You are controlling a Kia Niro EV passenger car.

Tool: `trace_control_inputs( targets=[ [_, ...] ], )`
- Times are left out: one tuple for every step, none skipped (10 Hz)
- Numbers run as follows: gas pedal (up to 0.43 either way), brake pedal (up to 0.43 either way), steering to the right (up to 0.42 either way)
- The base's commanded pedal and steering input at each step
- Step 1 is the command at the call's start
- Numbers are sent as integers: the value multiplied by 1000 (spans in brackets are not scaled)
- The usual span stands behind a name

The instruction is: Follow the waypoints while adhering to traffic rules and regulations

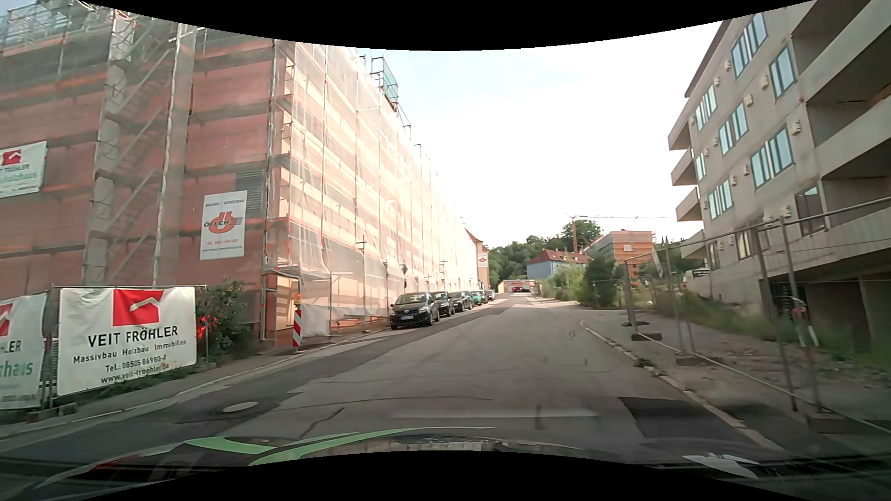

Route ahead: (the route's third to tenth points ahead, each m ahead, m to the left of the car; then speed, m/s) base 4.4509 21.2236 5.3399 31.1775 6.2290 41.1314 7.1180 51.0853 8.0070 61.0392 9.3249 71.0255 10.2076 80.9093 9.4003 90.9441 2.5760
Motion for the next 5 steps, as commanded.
trace_control_inputs(
  targets=[
    [539,0,-752],
    [539,0,-782],
    [520,0,-821],
    [512,0,-855],
    [480,0,-881]
  ],
)
